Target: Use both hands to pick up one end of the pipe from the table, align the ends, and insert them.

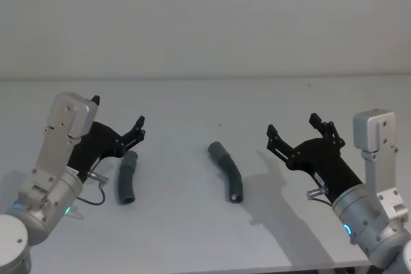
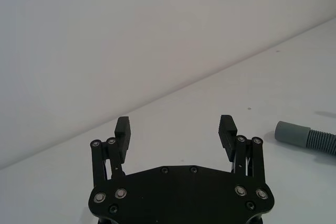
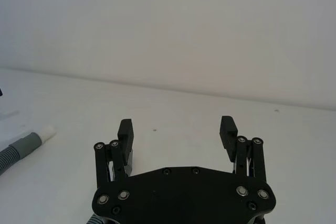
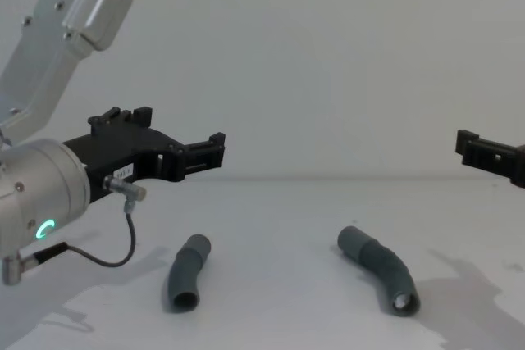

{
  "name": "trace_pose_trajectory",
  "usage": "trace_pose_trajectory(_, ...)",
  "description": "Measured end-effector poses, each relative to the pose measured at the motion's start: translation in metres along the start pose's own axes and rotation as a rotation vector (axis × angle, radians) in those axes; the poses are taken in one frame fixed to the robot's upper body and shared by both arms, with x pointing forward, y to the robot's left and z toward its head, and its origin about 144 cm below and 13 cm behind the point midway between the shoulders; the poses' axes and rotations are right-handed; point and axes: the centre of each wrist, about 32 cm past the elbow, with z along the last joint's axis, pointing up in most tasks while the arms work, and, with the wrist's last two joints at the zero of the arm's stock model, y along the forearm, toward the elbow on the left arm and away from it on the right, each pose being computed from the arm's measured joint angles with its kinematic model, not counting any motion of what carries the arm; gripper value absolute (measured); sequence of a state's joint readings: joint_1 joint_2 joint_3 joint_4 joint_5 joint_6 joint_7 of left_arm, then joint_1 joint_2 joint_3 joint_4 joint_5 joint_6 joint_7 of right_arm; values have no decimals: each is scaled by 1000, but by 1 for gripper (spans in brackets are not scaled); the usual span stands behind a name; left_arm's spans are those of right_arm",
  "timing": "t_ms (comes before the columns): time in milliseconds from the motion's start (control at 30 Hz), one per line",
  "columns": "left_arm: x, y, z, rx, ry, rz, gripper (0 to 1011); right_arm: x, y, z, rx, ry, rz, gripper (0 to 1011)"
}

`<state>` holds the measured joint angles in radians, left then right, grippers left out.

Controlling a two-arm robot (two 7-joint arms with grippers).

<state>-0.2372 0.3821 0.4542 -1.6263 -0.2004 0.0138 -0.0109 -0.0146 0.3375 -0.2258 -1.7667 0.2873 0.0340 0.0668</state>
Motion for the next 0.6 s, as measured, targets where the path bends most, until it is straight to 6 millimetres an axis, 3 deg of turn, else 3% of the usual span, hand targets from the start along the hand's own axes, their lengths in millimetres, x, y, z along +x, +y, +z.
trace_pose_trajectory(600, 0, 0, 0, 0, 0, 0, 1001, 0, 0, 0, 0, 0, 0, 1000)
